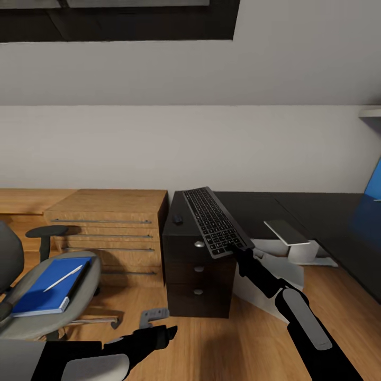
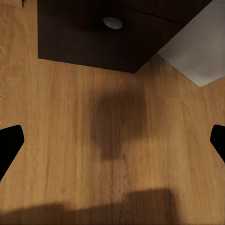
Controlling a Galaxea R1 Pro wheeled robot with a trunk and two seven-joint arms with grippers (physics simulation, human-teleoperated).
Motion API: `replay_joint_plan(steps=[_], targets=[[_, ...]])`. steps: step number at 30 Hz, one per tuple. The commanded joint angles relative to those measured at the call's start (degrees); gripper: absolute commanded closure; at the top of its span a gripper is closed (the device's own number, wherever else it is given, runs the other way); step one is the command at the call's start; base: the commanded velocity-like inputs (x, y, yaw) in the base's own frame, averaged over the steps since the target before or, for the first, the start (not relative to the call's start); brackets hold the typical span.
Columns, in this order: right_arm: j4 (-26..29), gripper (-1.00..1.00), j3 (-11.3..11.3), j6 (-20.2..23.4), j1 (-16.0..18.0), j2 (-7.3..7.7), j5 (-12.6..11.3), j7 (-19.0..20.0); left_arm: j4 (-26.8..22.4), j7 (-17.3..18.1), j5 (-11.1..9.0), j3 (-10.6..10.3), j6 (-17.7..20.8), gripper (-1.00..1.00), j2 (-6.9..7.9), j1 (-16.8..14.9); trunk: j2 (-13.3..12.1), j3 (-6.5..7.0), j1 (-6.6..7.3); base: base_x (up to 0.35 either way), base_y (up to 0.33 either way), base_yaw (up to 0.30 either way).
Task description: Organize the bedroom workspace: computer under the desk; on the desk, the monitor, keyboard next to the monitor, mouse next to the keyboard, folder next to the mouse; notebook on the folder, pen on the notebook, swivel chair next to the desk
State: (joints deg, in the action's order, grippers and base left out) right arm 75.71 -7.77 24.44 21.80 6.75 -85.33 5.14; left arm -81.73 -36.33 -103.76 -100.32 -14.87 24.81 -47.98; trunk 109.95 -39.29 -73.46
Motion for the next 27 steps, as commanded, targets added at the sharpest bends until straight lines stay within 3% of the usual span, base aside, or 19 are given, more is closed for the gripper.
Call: replay_joint_plan(steps=[1,6,15,27], targets=[[-0.03,1.00,-0.05,0.09,0.03,0.08,-0.26,0.25,-0.09,-0.76,-0.39,-0.14,-0.41,-1.00,0.09,-0.10,-0.38,0.12,0.23,-0.003,0.000,0.001],[-0.03,1.00,-0.05,0.17,0.01,0.10,-0.22,0.31,-0.18,-4.23,-0.39,-0.14,-0.36,-1.00,-0.01,-0.10,-2.39,1.02,1.33,-0.001,0.000,0.000],[-0.03,1.00,-0.03,0.17,0.04,0.10,-0.19,0.32,-0.14,-4.61,-0.39,-0.14,-0.23,-1.00,-0.11,-0.10,-6.00,2.64,3.31,0.000,-0.014,0.000],[-0.03,1.00,0.03,0.17,0.02,0.16,-0.19,0.32,0.53,-7.52,-0.47,-0.06,-0.12,-1.00,-0.29,-0.10,-10.81,4.79,5.94,-0.010,-0.252,0.000]])
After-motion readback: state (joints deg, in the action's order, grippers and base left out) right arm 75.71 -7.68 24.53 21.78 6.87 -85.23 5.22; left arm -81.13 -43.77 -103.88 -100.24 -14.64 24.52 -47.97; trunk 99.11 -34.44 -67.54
